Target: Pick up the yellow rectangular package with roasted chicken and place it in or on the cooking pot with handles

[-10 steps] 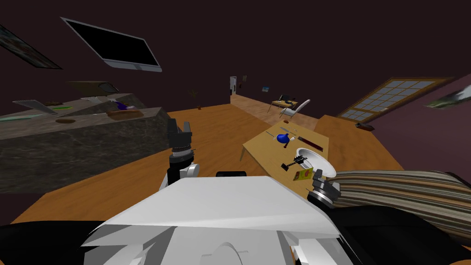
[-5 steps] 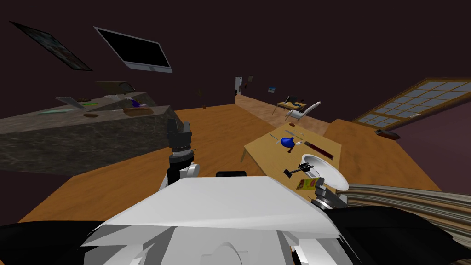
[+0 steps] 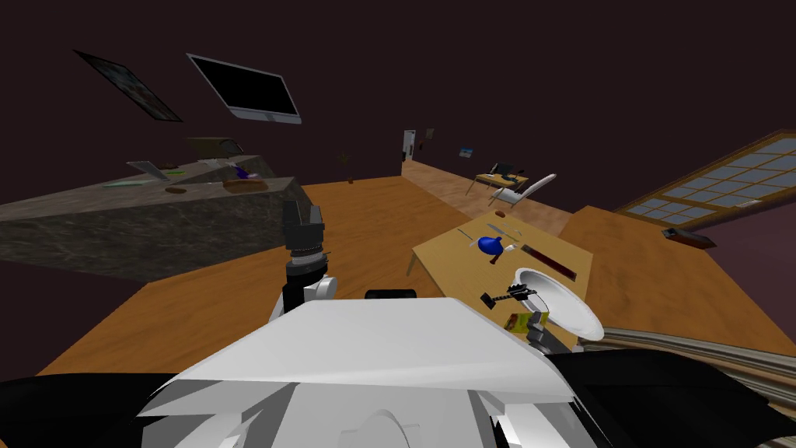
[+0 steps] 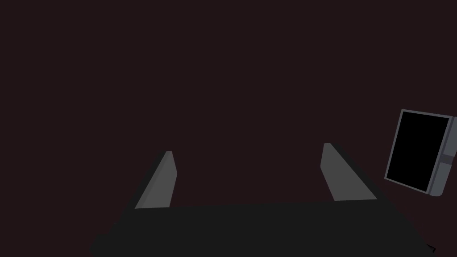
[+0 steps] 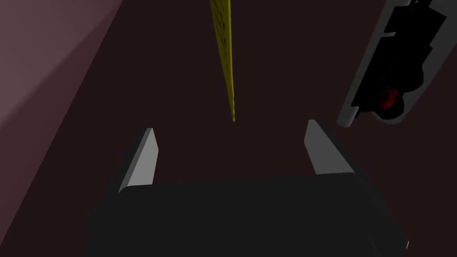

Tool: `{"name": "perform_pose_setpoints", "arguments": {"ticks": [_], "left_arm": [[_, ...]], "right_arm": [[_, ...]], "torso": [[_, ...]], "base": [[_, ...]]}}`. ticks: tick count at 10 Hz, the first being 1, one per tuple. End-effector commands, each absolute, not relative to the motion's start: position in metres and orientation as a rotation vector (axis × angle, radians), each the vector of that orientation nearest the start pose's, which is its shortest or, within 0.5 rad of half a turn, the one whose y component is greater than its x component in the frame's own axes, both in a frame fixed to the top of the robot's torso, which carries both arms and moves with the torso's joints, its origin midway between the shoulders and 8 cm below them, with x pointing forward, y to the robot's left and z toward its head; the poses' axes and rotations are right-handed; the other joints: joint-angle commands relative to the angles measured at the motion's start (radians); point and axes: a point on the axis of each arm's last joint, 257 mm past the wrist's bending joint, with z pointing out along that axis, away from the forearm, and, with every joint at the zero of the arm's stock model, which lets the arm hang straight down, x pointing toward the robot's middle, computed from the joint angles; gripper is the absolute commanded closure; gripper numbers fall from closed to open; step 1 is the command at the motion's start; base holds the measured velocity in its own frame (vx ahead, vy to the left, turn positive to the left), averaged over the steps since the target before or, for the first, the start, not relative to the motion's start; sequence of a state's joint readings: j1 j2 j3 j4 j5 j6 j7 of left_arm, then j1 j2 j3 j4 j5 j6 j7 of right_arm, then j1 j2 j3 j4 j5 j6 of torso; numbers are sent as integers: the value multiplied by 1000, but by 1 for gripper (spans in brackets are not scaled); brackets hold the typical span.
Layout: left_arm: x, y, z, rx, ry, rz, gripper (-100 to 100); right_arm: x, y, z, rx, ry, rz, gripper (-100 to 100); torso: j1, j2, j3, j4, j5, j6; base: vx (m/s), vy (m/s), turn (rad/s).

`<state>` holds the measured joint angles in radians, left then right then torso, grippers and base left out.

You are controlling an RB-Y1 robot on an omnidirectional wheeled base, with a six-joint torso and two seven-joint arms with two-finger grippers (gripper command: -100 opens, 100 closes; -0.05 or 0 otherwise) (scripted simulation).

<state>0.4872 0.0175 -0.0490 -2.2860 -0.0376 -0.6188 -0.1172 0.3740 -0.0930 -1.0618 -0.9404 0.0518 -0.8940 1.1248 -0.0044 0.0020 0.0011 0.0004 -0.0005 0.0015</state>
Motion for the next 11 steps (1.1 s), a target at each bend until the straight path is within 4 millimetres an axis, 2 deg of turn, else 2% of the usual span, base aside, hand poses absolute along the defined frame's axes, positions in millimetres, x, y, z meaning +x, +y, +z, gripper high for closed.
{"name": "perform_pose_setpoints", "arguments": {"ticks": [1, 3, 7, 8, 9, 10, 11], "left_arm": [[325, 251, 51, -478, 575, -1254, 0], [325, 251, 51, -478, 575, -1254, 0], [325, 251, 51, -478, 575, -1254, 0], [325, 251, 51, -478, 575, -1254, 0], [325, 251, 51, -478, 575, -1254, 0], [325, 251, 51, -478, 575, -1254, 0], [325, 251, 51, -478, 575, -1254, 0]], "right_arm": [[43, -675, -324, 764, 1260, -852, -100], [34, -668, -340, 789, 1289, -869, -100], [18, -633, -382, 862, 1355, -891, -100], [18, -635, -379, 851, 1346, -889, -100], [18, -634, -380, 852, 1348, -890, 0], [12, -649, -375, 867, 1345, -909, -100], [10, -653, -374, 871, 1344, -913, -100]], "torso": [[0, 0, 0, 0, 0, 0], [3, 1, 0, 0, 1, 0], [2, 1, 0, 0, 0, 0], [3, 1, 0, 0, 1, 0], [4, 1, 0, 0, 1, 0], [4, 1, 0, 0, 1, 0], [3, 0, 0, 0, 1, 0]], "base": [[14, -48, 16], [1, -11, 18], [4, -44, 56], [1, -13, 5], [0, 0, 0], [13, -20, 148], [20, -40, 134]]}}
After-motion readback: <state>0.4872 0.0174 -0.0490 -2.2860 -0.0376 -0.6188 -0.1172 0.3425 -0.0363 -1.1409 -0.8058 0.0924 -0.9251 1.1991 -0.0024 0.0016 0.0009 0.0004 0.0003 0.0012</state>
